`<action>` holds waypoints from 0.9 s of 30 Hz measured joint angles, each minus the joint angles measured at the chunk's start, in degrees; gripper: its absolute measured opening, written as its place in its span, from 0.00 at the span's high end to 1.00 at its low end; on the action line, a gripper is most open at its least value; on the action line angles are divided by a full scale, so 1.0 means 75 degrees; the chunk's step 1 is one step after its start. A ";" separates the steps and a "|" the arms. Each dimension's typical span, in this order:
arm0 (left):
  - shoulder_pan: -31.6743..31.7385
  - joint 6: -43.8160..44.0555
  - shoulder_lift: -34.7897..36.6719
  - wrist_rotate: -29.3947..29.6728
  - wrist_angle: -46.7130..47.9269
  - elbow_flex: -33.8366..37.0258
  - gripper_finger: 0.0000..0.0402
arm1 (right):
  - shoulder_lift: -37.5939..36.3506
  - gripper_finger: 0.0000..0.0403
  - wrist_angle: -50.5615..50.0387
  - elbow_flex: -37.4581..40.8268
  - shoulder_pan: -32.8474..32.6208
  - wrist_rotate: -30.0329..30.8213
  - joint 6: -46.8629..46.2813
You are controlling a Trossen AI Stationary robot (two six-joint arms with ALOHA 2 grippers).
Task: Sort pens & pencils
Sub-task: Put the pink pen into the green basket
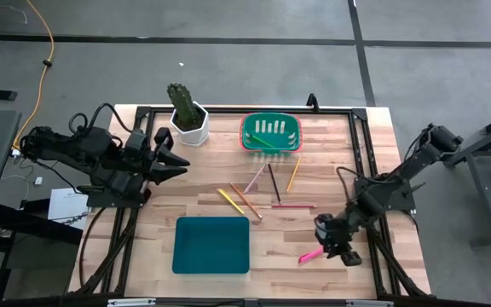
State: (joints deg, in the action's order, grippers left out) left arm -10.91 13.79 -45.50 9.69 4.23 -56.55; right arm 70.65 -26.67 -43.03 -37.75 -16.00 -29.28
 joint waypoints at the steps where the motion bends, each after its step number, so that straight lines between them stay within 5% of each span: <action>1: 0.0002 0.0000 0.0000 0.0000 0.0055 0.0000 0.82 | 0.0144 0.77 0.0059 0.0000 0.0083 -0.0087 0.0171; 17: -0.0001 0.0058 -0.0003 0.0000 0.0402 0.0000 0.82 | 0.1867 0.77 -0.0266 -0.0001 0.0383 -0.0372 0.1879; 27: -0.0001 0.0084 -0.0003 -0.0003 0.0442 0.0000 0.82 | 0.2504 0.77 -0.0738 -0.0562 0.0211 0.0722 0.2503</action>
State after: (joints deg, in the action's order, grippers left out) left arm -10.92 14.41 -45.52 9.67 7.55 -56.55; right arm 89.43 -32.21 -47.24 -36.17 -10.59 -10.50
